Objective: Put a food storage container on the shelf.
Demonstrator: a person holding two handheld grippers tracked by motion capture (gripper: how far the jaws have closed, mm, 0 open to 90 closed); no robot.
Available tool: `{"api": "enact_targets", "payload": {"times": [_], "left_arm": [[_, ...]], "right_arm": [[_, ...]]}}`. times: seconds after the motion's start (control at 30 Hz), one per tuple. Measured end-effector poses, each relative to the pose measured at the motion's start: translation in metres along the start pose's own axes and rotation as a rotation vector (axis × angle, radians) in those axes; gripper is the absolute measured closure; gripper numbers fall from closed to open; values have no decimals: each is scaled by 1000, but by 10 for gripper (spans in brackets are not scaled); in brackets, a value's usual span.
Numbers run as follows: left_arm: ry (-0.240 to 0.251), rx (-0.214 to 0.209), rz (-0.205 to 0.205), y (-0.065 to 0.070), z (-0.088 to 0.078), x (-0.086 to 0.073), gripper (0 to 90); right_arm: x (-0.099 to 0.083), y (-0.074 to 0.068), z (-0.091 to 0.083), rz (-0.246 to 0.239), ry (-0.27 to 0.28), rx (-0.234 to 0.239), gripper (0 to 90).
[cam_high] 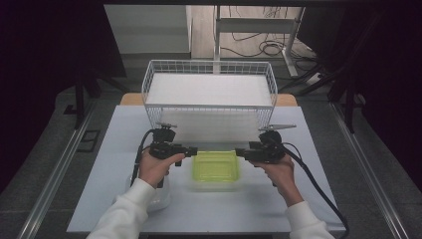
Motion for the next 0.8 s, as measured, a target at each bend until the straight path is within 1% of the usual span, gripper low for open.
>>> {"api": "enact_targets", "payload": {"times": [0.1,0.17,0.2,0.27,0.33,0.37,0.4,0.43,0.53,0.57,0.6,0.63,0.7,0.77,0.8], "left_arm": [[-18,-7,-12,-3,6,-1,342],[-33,1,-18,-6,10,-2,349],[-35,0,-27,-8,11,-2,353],[-48,-24,-52,-10,14,-3,356],[-60,-16,-51,-11,15,-4,355],[-66,-17,-57,-12,16,-4,355],[-64,-24,-72,-12,18,-4,355],[-78,-25,-73,-13,18,-5,354],[-92,-24,-93,-18,24,-6,355],[-82,-24,-110,-18,26,-6,358],[-97,-18,-107,-19,28,-7,360],[-87,-18,-116,-19,31,-8,364],[-109,-10,-113,-20,32,-8,371],[-113,-10,-123,-21,35,-9,385],[-124,-10,-123,-23,36,-10,390]], "right_arm": [[-2,-1,3,-6,-12,4,316],[-3,-1,3,-7,-16,8,322],[-3,-1,3,-6,-18,9,324],[-4,0,3,-4,-22,13,329],[-5,0,4,-7,-28,16,332],[-5,0,5,-6,-31,15,333],[-5,1,5,-4,-33,17,333],[-6,1,6,-5,-36,17,334],[-7,0,7,-6,-44,19,336],[-7,0,8,-8,-46,18,336],[-8,0,9,-9,-47,17,337],[-8,0,9,-9,-51,19,337],[-9,0,11,-10,-56,18,339],[-11,0,13,-9,-65,19,340],[-11,0,14,-9,-70,22,341]]}}
Point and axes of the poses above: each handheld gripper's, and its own axes: z roughly forward along the jaws, x roughly out of its top, y roughly to its right, the point moved 2 cm from there along z, roughly forward along the jaws, and after that the axes turned 14 degrees about -x, right-handed, at the moved point
